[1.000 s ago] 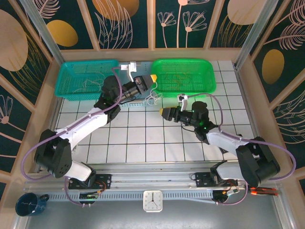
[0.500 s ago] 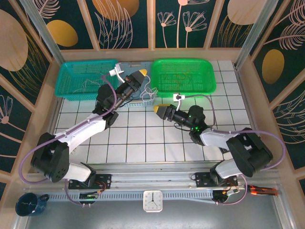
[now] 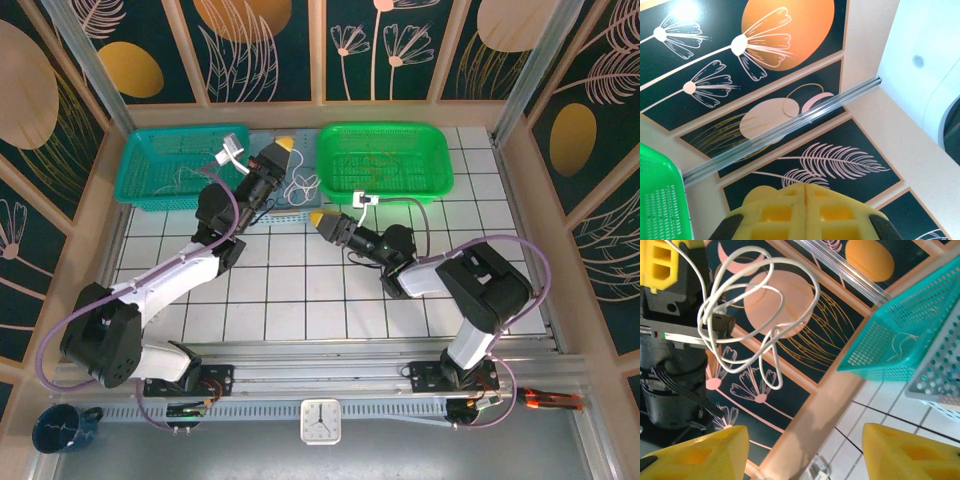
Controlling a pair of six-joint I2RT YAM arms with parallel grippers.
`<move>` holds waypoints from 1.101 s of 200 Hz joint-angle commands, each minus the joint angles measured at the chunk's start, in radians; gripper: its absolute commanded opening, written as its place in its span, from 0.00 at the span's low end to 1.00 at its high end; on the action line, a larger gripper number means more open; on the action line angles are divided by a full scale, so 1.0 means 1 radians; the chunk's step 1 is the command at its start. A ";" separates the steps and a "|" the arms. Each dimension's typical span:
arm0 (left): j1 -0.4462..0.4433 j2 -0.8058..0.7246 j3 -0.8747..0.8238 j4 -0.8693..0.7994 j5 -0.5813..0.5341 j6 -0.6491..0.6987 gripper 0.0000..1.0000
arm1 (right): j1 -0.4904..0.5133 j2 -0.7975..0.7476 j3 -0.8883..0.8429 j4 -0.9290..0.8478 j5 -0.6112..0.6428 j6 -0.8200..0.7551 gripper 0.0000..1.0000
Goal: Untangle the cables
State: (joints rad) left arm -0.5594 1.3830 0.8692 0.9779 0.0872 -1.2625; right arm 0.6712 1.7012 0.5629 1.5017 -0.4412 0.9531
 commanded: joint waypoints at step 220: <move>-0.010 0.002 -0.039 0.091 -0.030 -0.076 0.00 | 0.027 0.199 0.208 0.162 0.038 0.120 0.00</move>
State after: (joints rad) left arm -0.5632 1.3869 0.8291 1.0283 0.0689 -1.3216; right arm 0.7002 1.8954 0.7780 1.5986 -0.4187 1.0798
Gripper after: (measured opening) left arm 0.043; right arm 0.048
